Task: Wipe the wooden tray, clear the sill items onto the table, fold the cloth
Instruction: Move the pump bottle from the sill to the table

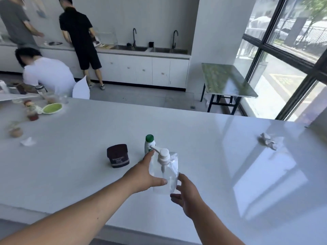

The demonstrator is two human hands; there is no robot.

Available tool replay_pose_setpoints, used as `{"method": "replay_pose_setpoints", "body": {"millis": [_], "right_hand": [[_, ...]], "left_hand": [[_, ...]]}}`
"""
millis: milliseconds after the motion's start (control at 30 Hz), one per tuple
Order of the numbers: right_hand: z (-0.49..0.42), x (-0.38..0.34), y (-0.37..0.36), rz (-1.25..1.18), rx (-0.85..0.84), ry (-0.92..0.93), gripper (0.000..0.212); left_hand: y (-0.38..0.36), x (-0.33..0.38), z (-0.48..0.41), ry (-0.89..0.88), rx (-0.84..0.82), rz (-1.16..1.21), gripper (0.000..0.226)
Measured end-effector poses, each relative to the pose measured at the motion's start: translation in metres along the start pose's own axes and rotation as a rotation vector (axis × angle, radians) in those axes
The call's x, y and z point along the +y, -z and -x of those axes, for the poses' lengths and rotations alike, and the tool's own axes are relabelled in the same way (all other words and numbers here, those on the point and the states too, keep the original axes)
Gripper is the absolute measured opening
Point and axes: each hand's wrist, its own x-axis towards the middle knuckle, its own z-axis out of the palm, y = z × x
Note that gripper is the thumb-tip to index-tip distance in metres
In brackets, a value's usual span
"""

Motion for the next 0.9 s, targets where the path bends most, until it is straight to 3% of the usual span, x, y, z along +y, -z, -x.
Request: {"method": "replay_pose_setpoints", "body": {"millis": [267,467,633,733,900], "right_hand": [[-0.102,-0.048,0.043,-0.098,0.036,-0.050,0.028],[-0.145,-0.042,0.054,-0.079,0.044,-0.090,0.031],[-0.144,-0.033,0.049,-0.025,0.071,-0.067,0.034],[-0.131,-0.039,0.050,0.142,0.154,0.050,0.038],[-0.075,-0.047,0.061,0.570,0.387,0.323,0.059]], "left_hand": [[-0.023,0.023,-0.109,0.032,-0.078,-0.006,0.123],[-0.049,0.018,-0.148,0.080,-0.096,-0.009,0.111],[-0.051,0.010,-0.147,0.087,-0.108,-0.035,0.127],[-0.039,0.005,-0.135,0.129,-0.136,-0.109,0.132],[-0.006,0.004,-0.104,0.149,-0.235,-0.281,0.089]]}}
